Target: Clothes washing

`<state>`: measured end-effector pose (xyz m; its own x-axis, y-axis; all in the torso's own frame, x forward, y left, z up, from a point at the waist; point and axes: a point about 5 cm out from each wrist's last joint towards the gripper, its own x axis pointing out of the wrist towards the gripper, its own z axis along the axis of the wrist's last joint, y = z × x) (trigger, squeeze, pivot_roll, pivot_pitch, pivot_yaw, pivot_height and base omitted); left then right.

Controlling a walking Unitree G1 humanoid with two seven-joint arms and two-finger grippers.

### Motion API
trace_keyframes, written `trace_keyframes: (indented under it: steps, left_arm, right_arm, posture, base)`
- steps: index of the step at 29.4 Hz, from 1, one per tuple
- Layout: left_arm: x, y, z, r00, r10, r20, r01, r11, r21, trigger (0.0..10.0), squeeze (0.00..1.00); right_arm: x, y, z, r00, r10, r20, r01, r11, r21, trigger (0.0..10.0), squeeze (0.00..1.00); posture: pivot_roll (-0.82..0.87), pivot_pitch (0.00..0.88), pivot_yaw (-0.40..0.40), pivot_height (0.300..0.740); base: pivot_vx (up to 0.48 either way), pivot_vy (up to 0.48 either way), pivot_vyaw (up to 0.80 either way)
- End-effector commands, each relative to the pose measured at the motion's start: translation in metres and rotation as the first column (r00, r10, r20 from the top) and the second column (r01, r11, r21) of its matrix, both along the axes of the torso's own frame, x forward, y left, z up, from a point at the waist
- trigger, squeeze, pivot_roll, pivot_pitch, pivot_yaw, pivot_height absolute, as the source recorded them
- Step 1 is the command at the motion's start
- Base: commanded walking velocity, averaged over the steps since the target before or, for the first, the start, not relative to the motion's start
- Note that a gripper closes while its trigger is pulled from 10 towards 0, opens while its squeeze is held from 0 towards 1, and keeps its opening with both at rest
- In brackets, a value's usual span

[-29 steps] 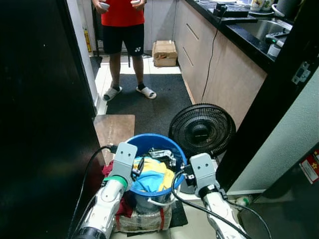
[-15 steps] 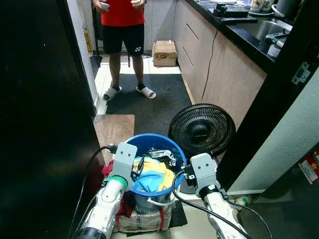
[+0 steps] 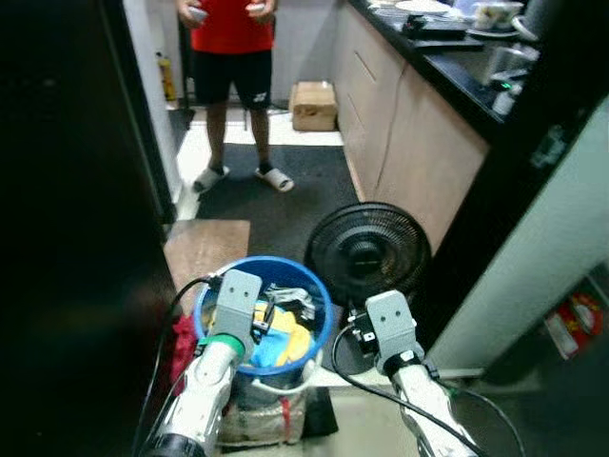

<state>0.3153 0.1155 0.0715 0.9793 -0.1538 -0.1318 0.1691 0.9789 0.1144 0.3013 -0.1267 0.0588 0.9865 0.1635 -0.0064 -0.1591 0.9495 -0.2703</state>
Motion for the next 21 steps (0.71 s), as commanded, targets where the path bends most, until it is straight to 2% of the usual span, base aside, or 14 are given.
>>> trace_keyframes:
  steps: [1,8,10,13,15,16,17,18,19,20,21]
  left_arm:
    - [-0.002,0.004,-0.005,1.0,0.012,-0.022,-0.012,1.0,0.003,10.0,0.0]
    - [-0.002,0.004,-0.005,1.0,0.012,-0.022,-0.012,1.0,0.003,10.0,0.0]
    - [-0.005,0.004,-0.016,0.996,0.003,-0.087,0.0,0.999,0.037,10.0,0.0]
    - [-0.007,0.006,-0.021,0.994,0.004,-0.114,0.001,0.999,0.046,10.0,0.0]
    - [-0.01,0.01,-0.032,0.985,0.014,-0.169,-0.003,0.998,0.061,10.0,0.0]
    - [-0.011,0.011,-0.036,0.981,0.021,-0.193,-0.01,0.998,0.058,10.0,0.0]
    - [-0.011,0.011,-0.036,0.981,0.021,-0.193,-0.01,0.998,0.058,10.0,0.0]
    - [-0.011,0.012,-0.038,0.978,0.026,-0.208,-0.015,0.998,0.056,10.0,0.0]
    - [-0.011,0.012,-0.038,0.978,0.026,-0.208,-0.015,0.998,0.056,10.0,0.0]
    - [-0.008,0.024,-0.042,0.958,0.114,-0.262,-0.127,0.991,-0.034,10.0,0.0]
    - [-0.008,0.024,-0.042,0.958,0.114,-0.262,-0.127,0.991,-0.034,10.0,0.0]
  right_arm:
    - [-0.002,0.003,-0.005,1.0,0.003,-0.022,-0.003,1.0,0.005,10.0,0.0]
    - [-0.002,0.003,-0.005,1.0,0.003,-0.022,-0.003,1.0,0.005,10.0,0.0]
    - [-0.001,0.003,-0.003,1.0,0.013,-0.022,-0.012,1.0,0.006,10.0,0.0]
    - [-0.001,0.003,-0.003,1.0,0.015,-0.025,-0.015,1.0,0.009,10.0,0.0]
    - [0.0,0.001,-0.005,0.999,0.008,-0.054,-0.007,1.0,0.029,10.0,0.0]
    - [0.003,-0.001,-0.006,0.996,-0.018,-0.093,0.028,0.993,0.112,10.0,0.0]
    - [0.003,-0.001,-0.006,0.996,-0.018,-0.093,0.028,0.993,0.112,10.0,0.0]
    - [0.005,-0.001,-0.006,0.992,-0.032,-0.12,0.053,0.983,0.173,10.0,0.0]
    - [0.005,-0.001,-0.006,0.992,-0.032,-0.12,0.053,0.983,0.173,10.0,0.0]
    - [0.013,-0.002,-0.002,0.98,-0.069,-0.188,0.141,0.906,0.4,10.0,0.0]
    - [0.013,-0.002,-0.002,0.98,-0.069,-0.188,0.141,0.906,0.4,10.0,0.0]
  posture:
    - [0.05,0.0,0.006,0.74]
    - [0.05,0.0,0.006,0.74]
    - [0.05,0.0,0.004,0.74]
    - [0.05,0.0,0.004,0.74]
    - [0.05,0.0,0.004,0.74]
    - [0.05,0.0,-0.001,0.74]
    - [0.05,0.0,-0.001,0.74]
    - [0.05,0.0,-0.001,0.74]
    - [0.05,0.0,-0.001,0.74]
    - [0.04,0.0,0.006,0.74]
    - [0.04,0.0,0.006,0.74]
  base:
    - [0.0,0.0,0.0]
    - [0.0,0.0,0.0]
    - [0.0,0.0,0.0]
    - [0.0,0.0,0.0]
    - [0.0,0.0,0.0]
    - [0.0,0.0,0.0]
    - [0.0,0.0,0.0]
    - [0.0,0.0,0.0]
    - [0.0,0.0,0.0]
    - [0.0,0.0,0.0]
    - [0.0,0.0,0.0]
